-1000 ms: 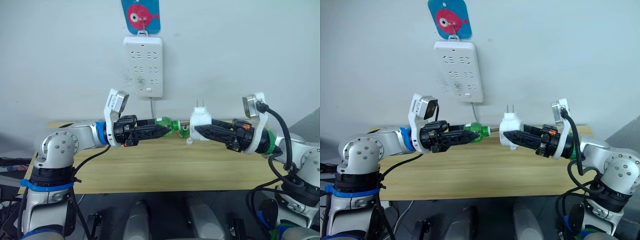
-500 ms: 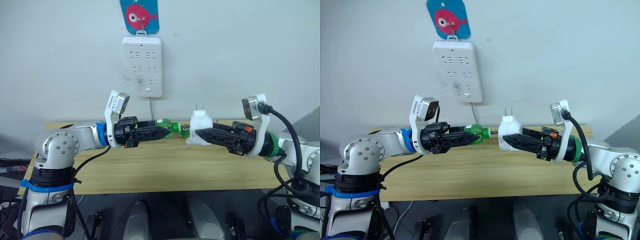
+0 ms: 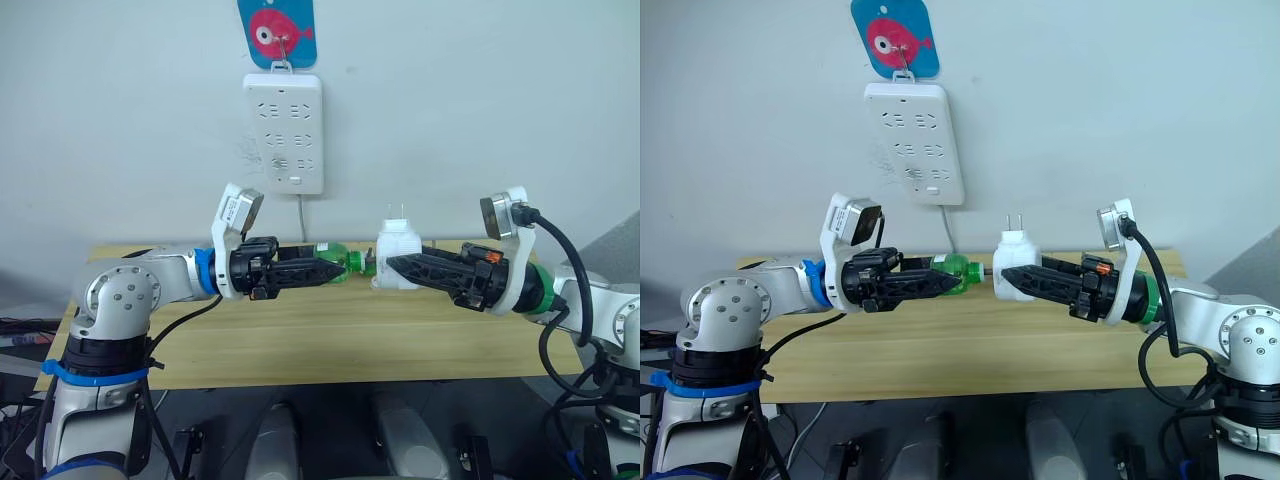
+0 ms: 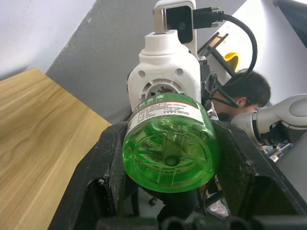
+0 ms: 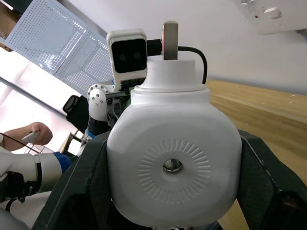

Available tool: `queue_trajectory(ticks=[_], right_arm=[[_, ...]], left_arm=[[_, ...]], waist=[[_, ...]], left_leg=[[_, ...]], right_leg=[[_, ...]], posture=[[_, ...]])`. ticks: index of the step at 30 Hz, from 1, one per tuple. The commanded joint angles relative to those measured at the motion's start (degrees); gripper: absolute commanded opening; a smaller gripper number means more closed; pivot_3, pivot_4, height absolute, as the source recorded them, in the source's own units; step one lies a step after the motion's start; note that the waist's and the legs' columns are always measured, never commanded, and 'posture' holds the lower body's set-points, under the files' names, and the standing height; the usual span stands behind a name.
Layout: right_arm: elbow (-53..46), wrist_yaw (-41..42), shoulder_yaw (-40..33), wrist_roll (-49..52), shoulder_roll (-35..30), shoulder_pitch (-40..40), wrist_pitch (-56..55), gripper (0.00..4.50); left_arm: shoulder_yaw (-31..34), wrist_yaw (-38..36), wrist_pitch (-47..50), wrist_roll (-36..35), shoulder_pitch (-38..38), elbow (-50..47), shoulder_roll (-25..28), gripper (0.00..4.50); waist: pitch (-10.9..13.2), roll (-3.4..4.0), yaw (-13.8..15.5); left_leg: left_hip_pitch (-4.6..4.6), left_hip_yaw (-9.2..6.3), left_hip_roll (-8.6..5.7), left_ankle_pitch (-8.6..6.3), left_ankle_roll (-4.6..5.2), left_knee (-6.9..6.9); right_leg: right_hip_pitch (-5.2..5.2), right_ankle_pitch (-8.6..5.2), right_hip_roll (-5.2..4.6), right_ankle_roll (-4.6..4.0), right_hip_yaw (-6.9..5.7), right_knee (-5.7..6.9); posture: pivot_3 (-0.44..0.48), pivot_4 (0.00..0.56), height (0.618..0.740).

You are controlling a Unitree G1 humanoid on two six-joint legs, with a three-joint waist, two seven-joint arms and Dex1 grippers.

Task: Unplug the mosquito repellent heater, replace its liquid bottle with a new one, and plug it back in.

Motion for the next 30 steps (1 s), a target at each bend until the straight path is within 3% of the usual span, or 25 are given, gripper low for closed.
queue_trajectory(ticks=[1, 15, 30], right_arm=[[-2.2, -0.1, 1.0, 3.5, -1.3, -0.2, -2.7, 2.97], [-3.0, 1.0, 6.1, 3.6, -4.1, -0.6, -5.7, 2.97], [-3.4, 1.9, 7.7, 6.0, -6.0, -0.9, -6.6, 2.97]], left_arm=[[0.0, -0.7, -0.5, -0.8, 0.0, -2.0, -0.3, 2.32], [0.6, 0.7, 0.7, -3.7, -0.5, -2.1, -2.3, 2.32], [-0.5, -0.5, -1.2, 0.8, -0.3, -1.9, -2.6, 2.32]], waist=[[0.0, 0.00, 0.0], [0.0, 0.00, 0.2], [0.0, 0.00, 0.4]], left_leg=[[0.00, -0.01, 0.00, 0.00, 0.00, 0.00], [-0.02, -0.01, 0.00, 0.00, 0.00, 0.02], [-0.02, -0.01, 0.00, 0.00, 0.00, 0.03]], right_leg=[[0.00, 0.00, 0.00, 0.00, 0.00, 0.00], [0.00, 0.00, 0.00, 0.00, -0.01, 0.00], [0.00, 0.00, 0.00, -0.01, -0.01, 0.00]], posture=[[-0.177, 0.211, 0.736], [-0.173, 0.212, 0.736], [-0.173, 0.213, 0.736]])
